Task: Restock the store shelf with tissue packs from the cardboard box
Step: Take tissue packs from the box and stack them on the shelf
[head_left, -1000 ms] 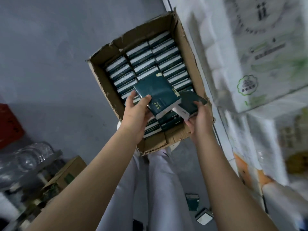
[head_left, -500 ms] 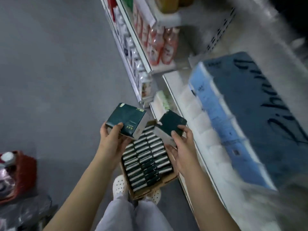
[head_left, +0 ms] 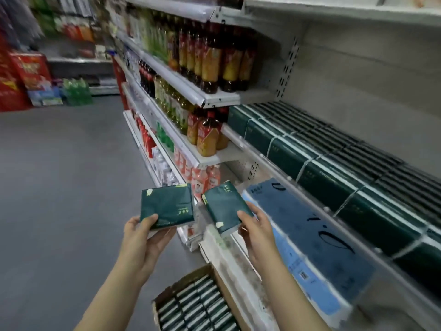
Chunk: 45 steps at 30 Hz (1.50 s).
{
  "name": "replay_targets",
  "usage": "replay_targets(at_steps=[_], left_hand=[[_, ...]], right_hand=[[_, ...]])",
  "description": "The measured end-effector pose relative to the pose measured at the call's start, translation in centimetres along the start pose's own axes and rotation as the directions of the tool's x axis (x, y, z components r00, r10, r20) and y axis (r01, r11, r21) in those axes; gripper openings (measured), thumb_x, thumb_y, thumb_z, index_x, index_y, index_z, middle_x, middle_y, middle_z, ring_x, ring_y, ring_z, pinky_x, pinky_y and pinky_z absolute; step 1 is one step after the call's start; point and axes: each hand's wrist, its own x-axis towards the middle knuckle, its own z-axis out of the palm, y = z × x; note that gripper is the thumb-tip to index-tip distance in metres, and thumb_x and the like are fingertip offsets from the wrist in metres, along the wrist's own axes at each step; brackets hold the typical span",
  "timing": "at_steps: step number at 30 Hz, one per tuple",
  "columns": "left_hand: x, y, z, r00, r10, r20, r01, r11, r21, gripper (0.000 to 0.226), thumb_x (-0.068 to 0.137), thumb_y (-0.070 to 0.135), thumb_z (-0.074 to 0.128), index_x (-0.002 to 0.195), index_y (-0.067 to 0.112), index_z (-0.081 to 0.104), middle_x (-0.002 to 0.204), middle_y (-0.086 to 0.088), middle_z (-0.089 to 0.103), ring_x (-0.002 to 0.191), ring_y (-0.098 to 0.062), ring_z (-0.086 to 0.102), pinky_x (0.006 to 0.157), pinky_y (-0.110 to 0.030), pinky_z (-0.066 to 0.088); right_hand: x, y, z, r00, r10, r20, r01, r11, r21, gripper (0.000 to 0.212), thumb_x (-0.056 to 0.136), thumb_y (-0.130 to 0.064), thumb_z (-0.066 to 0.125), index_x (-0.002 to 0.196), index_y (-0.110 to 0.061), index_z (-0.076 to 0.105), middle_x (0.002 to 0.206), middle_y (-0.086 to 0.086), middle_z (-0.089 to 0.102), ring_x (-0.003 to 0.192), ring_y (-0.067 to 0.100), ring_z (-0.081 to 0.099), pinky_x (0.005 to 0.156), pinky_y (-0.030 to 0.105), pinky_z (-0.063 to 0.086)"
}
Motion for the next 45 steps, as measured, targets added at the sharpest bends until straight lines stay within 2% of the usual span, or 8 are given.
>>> replay_targets(at_steps=[9,16,19,24,31,37,42,45], left_hand=[[0.5,4.2,-0.3,0.972,-0.103,0.21,0.05,0.968,0.247,0.015,0.099,0.014,0.05,0.084,0.014,0.046,0.088,-0.007,0.059,0.074,-0.017,0.054,0.069,-0.03,0.043],[-1.0,2.6,2.0,0.858,-0.212,0.468,-0.003,0.909,0.417,0.009,0.098,0.011,0.051,0.089,0.011,0.05,0.087,-0.009,0.062,0.072,-0.02,0.057,0.063,-0.032,0.041],[-3.4,0.6,4.8,0.785,-0.26,0.563,-0.03,0.891,0.453,0.014,0.095,0.004,0.054,0.099,0.016,0.047,0.096,-0.012,0.063,0.081,-0.026,0.06,0.067,-0.034,0.043],[-8.0,-2.9,8.8,0.602,-0.337,0.724,-0.195,0.817,0.542,0.067,0.091,-0.003,0.059,0.135,0.041,0.034,0.106,-0.003,0.068,0.087,-0.025,0.066,0.068,-0.038,0.05],[-16.4,-8.2,13.7,0.382,-0.428,0.819,-0.347,0.755,0.557,0.07,0.084,-0.001,0.068,0.132,0.044,0.043,0.108,0.0,0.072,0.083,-0.021,0.072,0.08,-0.048,0.053],[-24.3,-13.5,18.4,0.264,-0.391,0.882,-0.417,0.778,0.47,0.059,0.091,0.012,0.062,0.131,0.051,0.042,0.106,0.006,0.073,0.098,-0.018,0.069,0.075,-0.034,0.057],[-29.2,-17.1,21.2,0.22,-0.353,0.909,-0.473,0.777,0.416,0.056,0.093,0.014,0.061,0.132,0.051,0.042,0.107,0.008,0.073,0.097,-0.017,0.069,0.082,-0.037,0.056],[-30.5,-18.3,22.2,0.243,-0.323,0.915,-0.469,0.786,0.403,0.056,0.093,0.013,0.061,0.135,0.044,0.043,0.108,0.006,0.072,0.1,-0.02,0.068,0.083,-0.038,0.056]], right_hand=[[-3.6,-3.6,2.0,0.97,-0.211,-0.121,0.204,0.977,-0.065,0.025,0.092,-0.011,0.064,0.116,-0.019,0.062,0.096,0.001,0.07,0.078,0.02,0.061,0.063,0.028,0.046],[-8.9,-5.7,-2.8,0.915,-0.355,-0.194,0.324,0.93,-0.176,0.024,0.09,-0.011,0.066,0.112,-0.019,0.066,0.099,0.003,0.074,0.091,0.029,0.065,0.082,0.048,0.051],[-12.7,-6.9,-6.4,0.86,-0.417,-0.296,0.375,0.908,-0.188,0.026,0.09,-0.006,0.065,0.113,-0.019,0.065,0.099,0.002,0.074,0.093,0.026,0.066,0.077,0.041,0.05],[-19.7,-8.7,-12.9,0.767,-0.476,-0.431,0.415,0.879,-0.233,0.031,0.088,-0.007,0.067,0.117,-0.017,0.063,0.106,0.005,0.072,0.098,0.025,0.068,0.086,0.044,0.052],[-27.7,-9.9,-22.7,0.681,-0.517,-0.52,0.423,0.856,-0.296,0.038,0.083,-0.009,0.074,0.119,-0.017,0.063,0.109,0.008,0.072,0.106,0.032,0.066,0.093,0.055,0.049],[-34.3,-12.0,-31.4,0.628,-0.565,-0.535,0.421,0.825,-0.377,0.032,0.09,-0.006,0.064,0.119,-0.02,0.063,0.11,0.003,0.072,0.096,0.022,0.068,0.075,0.031,0.056],[-37.5,-13.4,-37.9,0.605,-0.593,-0.531,0.432,0.805,-0.407,0.035,0.089,-0.007,0.063,0.123,-0.017,0.061,0.116,0.0,0.071,0.11,0.024,0.065,0.09,0.044,0.054],[-38.6,-13.8,-40.1,0.583,-0.602,-0.546,0.408,0.798,-0.444,0.04,0.089,-0.008,0.066,0.127,-0.019,0.058,0.118,-0.002,0.069,0.109,0.02,0.064,0.074,0.024,0.056]])
